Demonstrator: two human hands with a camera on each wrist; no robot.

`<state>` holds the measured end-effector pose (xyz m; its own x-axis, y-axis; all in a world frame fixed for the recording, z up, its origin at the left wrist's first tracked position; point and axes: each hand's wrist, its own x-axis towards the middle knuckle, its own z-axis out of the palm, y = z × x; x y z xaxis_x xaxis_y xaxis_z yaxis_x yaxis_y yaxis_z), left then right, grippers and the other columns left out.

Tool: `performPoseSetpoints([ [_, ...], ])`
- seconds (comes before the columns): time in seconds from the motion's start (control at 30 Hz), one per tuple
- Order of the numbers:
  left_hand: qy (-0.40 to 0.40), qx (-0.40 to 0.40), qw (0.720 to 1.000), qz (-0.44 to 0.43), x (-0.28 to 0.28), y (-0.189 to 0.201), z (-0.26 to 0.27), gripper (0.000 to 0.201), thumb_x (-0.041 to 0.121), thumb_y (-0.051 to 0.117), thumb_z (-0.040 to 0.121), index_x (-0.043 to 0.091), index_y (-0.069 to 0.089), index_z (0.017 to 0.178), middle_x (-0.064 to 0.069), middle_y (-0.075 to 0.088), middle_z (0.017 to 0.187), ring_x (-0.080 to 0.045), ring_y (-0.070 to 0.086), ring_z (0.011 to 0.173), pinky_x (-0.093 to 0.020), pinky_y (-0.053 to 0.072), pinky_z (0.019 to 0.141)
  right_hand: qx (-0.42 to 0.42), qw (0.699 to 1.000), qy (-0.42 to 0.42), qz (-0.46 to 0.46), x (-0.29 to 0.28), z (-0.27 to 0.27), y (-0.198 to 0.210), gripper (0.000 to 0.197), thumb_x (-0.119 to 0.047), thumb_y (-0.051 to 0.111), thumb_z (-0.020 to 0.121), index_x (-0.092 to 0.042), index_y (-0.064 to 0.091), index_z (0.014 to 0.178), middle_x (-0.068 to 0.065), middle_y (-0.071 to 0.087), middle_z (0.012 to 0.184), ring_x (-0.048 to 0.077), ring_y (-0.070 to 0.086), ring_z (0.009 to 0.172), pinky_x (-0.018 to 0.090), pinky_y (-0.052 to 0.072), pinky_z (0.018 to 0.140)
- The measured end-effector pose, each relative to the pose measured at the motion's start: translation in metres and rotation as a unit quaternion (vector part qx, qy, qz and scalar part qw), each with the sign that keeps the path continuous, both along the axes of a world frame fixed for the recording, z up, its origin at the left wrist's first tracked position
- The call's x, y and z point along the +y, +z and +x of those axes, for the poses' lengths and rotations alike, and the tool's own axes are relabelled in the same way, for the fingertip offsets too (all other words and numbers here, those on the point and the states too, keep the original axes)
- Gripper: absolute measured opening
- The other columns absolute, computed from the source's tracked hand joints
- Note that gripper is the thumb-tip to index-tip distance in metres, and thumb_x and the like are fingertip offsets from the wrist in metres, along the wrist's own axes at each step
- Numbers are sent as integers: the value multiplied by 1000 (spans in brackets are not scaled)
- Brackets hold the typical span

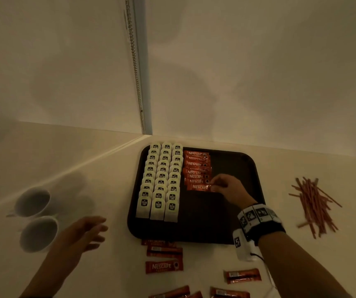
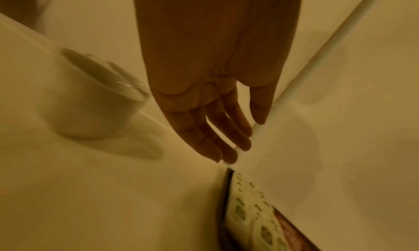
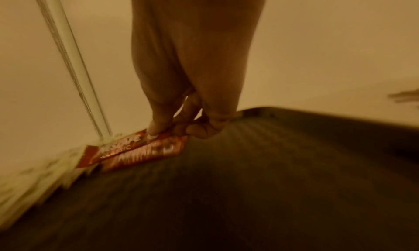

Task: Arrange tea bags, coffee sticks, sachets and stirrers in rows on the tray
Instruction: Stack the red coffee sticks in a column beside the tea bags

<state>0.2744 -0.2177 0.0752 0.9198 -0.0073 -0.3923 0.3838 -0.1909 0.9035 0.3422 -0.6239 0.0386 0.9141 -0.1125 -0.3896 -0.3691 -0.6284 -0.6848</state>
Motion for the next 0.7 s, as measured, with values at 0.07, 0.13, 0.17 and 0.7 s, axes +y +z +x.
performPoseSetpoints([
  [0.07, 19, 24, 999, 10, 16, -16, -12, 20, -8, 50, 91, 5, 65, 92, -23, 67, 88, -15, 67, 58, -22, 55, 54, 13, 1000, -12, 21, 3, -1, -11, 16, -11, 65, 83, -23, 60, 93, -11, 55, 106, 6, 51, 100, 31, 43, 95],
  [0.13, 34, 42, 998, 18, 29, -28, -23, 20, -10, 49, 91, 3, 65, 93, -24, 67, 88, -18, 66, 57, -19, 53, 50, 11, 999, -32, 22, 7, 1, -19, 16, -11, 66, 83, -23, 60, 92, -9, 57, 107, 8, 52, 102, 31, 43, 95],
  [0.17, 43, 47, 998, 22, 34, -33, -27, 19, -9, 49, 91, 1, 65, 94, -24, 67, 89, -25, 66, 61, -19, 54, 50, 4, 999, -45, 15, 9, 2, -21, 16, -12, 66, 83, -23, 60, 92, -7, 57, 107, 8, 52, 101, 29, 42, 94],
  [0.7, 86, 77, 993, 29, 52, -39, -42, 18, -3, 49, 93, 3, 65, 96, -21, 68, 91, -37, 61, 79, -24, 56, 53, -57, 990, -109, -69, 14, 18, -42, 21, -15, 69, 82, -15, 62, 101, 5, 56, 113, 10, 52, 96, 22, 41, 86],
])
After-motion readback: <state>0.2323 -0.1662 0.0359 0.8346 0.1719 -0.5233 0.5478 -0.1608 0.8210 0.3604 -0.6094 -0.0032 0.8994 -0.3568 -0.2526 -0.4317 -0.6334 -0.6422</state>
